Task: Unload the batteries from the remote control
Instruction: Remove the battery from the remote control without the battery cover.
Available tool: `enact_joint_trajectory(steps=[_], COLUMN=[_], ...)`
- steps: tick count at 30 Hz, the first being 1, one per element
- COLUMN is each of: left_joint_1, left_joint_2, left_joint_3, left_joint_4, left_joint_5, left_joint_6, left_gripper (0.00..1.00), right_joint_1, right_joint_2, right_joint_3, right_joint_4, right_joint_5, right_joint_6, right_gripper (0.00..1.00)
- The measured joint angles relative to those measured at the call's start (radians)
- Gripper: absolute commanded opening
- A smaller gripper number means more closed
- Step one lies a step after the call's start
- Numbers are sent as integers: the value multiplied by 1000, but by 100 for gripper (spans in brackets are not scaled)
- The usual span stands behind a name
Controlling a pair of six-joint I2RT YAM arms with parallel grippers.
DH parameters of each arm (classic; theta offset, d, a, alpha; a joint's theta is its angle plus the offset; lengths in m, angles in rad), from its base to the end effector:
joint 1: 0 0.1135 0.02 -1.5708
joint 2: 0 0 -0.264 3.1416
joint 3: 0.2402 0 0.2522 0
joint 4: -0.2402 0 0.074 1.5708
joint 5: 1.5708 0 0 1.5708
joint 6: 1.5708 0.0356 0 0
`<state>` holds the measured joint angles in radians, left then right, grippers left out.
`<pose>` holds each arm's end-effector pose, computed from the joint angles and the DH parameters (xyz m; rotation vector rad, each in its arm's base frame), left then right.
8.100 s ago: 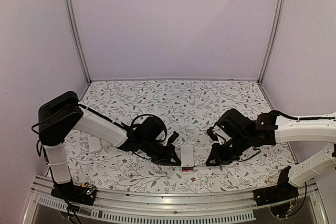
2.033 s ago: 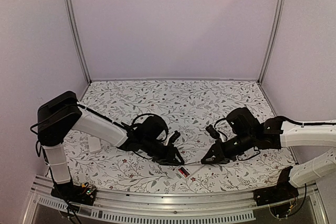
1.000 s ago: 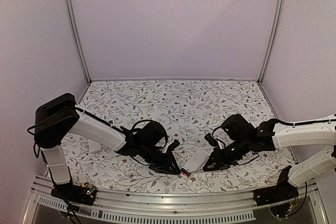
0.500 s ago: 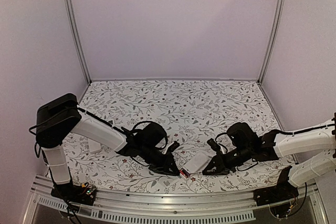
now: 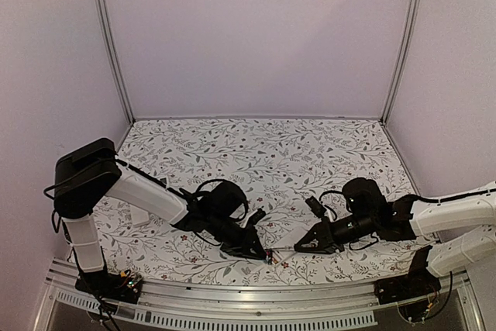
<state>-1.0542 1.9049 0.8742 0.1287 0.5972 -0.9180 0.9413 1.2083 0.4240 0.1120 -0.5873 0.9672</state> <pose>0.1545 -0.3126 0.1025 -0.4780 -2.7088 1.2571 0.1155 0.1921 0.1653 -0.3536 2.6669 1.5126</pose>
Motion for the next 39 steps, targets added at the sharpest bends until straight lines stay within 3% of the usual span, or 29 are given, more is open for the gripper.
enact_joint_trajectory(steps=[5,10,16,21,28,39], left_joint_1=[0,11,51,103,262,544], left_joint_2=[0,-17,-83,-147,-287,-453], left_joint_3=[0,-20,-53,-53,-43,-24], left_joint_4=[2,14,6,-18,-159,-301], left_joint_5=[-5,-18,-48,-64,-114,-130], left_joint_6=[0,2,23,74,202,355], left_gripper=[14,23,33,48,66,69], right_joint_1=[0,0,0,0,0,0], right_joint_2=[8,16,-11,-68,-78,-20], right_joint_3=[0,4,58,67,74,81], right_joint_4=[28,16,-122,-231,-352,-312], right_joint_5=[-5,-3,52,93,121,93], right_joint_6=[10,8,-34,-58,-93,-114], right_gripper=[0,0,0,0,0,0])
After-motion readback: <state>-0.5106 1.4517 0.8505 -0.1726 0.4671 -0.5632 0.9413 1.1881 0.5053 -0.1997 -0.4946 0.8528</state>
